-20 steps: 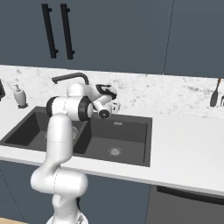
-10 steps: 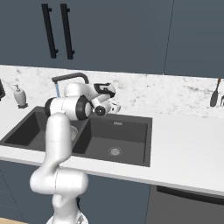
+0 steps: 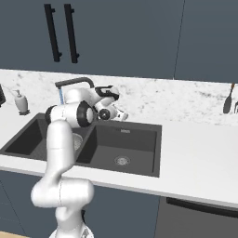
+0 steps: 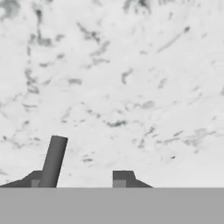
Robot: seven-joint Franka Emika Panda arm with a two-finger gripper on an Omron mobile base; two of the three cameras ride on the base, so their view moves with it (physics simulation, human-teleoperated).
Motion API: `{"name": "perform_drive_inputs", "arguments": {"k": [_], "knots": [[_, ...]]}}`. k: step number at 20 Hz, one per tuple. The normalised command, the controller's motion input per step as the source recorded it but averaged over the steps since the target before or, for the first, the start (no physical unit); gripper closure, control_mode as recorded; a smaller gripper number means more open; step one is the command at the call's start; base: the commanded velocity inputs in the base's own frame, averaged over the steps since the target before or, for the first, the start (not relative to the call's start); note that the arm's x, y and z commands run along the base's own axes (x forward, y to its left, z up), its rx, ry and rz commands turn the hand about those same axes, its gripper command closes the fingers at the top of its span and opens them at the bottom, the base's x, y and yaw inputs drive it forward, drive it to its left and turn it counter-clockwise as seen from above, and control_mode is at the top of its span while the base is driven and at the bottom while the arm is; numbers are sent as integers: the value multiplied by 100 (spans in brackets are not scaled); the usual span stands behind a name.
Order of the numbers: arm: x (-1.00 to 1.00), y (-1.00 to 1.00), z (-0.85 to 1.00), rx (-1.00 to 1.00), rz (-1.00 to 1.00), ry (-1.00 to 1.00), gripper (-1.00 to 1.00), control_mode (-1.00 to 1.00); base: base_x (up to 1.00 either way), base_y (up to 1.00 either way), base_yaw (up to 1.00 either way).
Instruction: Put the colander in the sink, put the kiwi, pear in the colander, and turn on the sink faucet and pour water over the colander.
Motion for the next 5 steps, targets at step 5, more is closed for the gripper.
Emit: {"name": "perform_drive_inputs", "arguments": {"k": [5], "knots": [[-12,-100,1,14,-2,7,100,-100,0,0,0]]}}
